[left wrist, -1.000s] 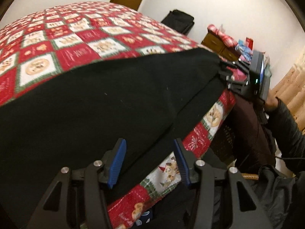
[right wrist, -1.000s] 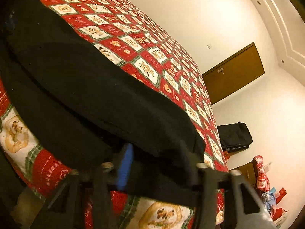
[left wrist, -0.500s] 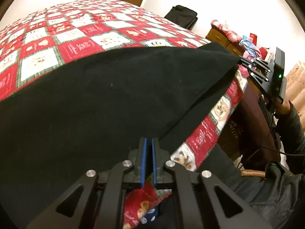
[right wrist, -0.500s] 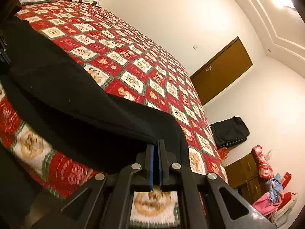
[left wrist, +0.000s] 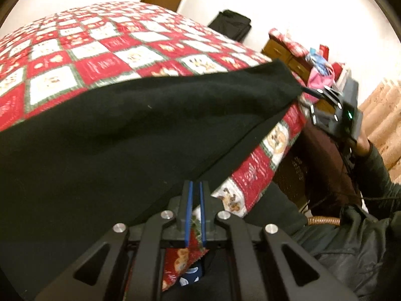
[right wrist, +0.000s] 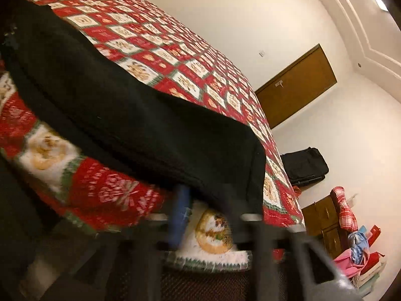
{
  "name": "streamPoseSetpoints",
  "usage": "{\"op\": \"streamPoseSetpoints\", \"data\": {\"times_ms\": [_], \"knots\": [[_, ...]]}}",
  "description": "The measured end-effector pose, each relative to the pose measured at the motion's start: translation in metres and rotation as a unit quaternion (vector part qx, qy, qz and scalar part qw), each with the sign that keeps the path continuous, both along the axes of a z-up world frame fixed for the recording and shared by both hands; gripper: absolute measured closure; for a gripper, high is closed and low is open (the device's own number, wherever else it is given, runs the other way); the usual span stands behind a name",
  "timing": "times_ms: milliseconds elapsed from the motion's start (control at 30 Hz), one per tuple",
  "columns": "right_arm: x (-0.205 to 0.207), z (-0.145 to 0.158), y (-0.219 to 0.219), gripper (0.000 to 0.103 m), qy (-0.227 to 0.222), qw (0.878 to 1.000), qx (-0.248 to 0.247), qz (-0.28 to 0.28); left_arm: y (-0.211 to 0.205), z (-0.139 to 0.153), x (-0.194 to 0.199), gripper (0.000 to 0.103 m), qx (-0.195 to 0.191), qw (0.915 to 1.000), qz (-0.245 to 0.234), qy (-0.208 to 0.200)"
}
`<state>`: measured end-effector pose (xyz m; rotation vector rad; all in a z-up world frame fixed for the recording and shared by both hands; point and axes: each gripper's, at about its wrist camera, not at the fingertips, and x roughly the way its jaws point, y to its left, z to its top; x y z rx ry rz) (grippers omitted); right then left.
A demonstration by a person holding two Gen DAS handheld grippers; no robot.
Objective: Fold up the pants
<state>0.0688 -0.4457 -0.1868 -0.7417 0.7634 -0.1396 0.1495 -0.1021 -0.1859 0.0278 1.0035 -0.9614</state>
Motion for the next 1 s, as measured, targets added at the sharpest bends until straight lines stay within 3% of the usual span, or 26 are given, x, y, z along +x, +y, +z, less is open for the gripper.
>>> {"op": "streamPoseSetpoints", "data": {"times_ms": [233,400,500,633,733,800,867,1000], "knots": [[-0.003,0.021,0.050,0.033,-0.014,0.995,0.053,0.085,0.011,-0.005,0.007,0.097,0.015,0.9994,0.030,-0.013],[0.021,-0.006,0.111,0.035,0.013,0.984,0.062,0.167,0.015,-0.009,0.007,0.097,0.027,0.9985,0.043,-0.021],[0.034,-0.027,0.143,0.048,0.035,0.976,0.056,0.206,0.023,-0.007,0.006,0.097,0.035,0.9973,0.058,-0.028],[0.046,-0.046,0.166,0.051,0.053,0.971,0.035,0.232,0.040,-0.007,0.009,0.096,0.028,0.9963,0.078,-0.025],[0.047,-0.053,0.173,0.065,0.056,0.969,0.017,0.242,0.052,-0.009,0.012,0.096,0.023,0.9952,0.094,-0.017],[0.049,-0.053,0.174,0.083,0.069,0.967,0.024,0.246,0.058,-0.011,0.013,0.096,0.018,0.9946,0.101,-0.010],[0.048,-0.054,0.177,0.088,0.077,0.965,0.022,0.251,0.062,-0.010,0.014,0.096,0.010,0.9942,0.107,-0.006],[0.045,-0.050,0.179,0.087,0.098,0.962,0.039,0.250,0.061,-0.007,0.012,0.096,0.009,0.9945,0.104,-0.013]]}}
